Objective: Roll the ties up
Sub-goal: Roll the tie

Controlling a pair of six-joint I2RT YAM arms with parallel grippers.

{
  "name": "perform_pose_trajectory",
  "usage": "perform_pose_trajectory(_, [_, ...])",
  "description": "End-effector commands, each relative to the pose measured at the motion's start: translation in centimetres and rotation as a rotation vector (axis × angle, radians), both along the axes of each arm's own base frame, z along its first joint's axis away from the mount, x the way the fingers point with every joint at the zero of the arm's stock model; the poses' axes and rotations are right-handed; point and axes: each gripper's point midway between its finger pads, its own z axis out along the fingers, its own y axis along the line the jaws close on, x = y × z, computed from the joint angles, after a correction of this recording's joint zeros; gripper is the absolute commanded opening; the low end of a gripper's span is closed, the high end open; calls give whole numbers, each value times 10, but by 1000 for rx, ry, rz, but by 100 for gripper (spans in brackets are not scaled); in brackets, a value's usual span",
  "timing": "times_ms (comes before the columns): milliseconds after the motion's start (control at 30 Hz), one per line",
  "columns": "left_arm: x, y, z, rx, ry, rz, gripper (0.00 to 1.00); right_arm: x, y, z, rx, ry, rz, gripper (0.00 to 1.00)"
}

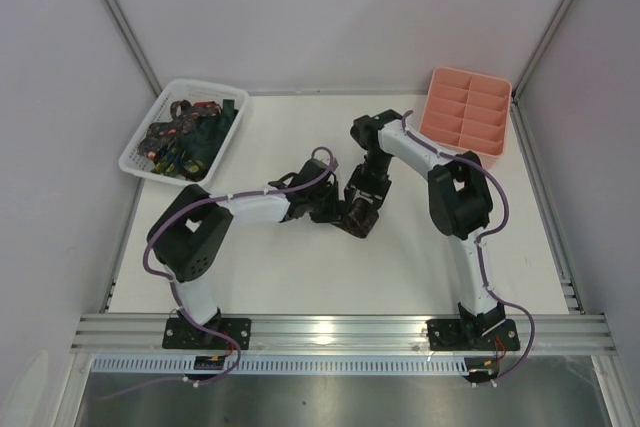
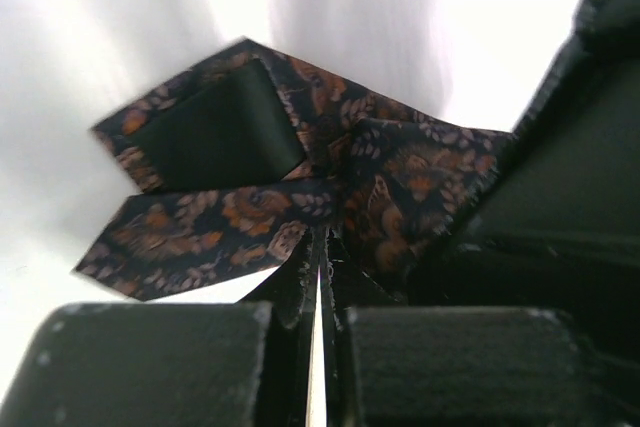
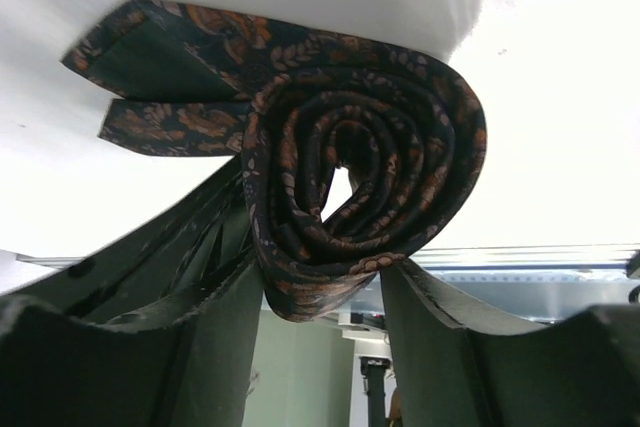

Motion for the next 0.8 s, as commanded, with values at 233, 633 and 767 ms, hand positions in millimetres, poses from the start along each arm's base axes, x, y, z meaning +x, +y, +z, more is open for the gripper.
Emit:
perform_pose_trajectory(233, [17, 35, 54, 26, -156, 72, 1, 24, 18, 8, 26, -14, -47, 60])
perform_pose_trajectory(633, [17, 84, 43, 69, -132, 182, 1, 48, 51, 15, 109, -96, -83, 70])
perform_pose_trajectory(767, [25, 96, 43, 78, -131, 221, 1, 52, 62, 16, 122, -103, -73, 71])
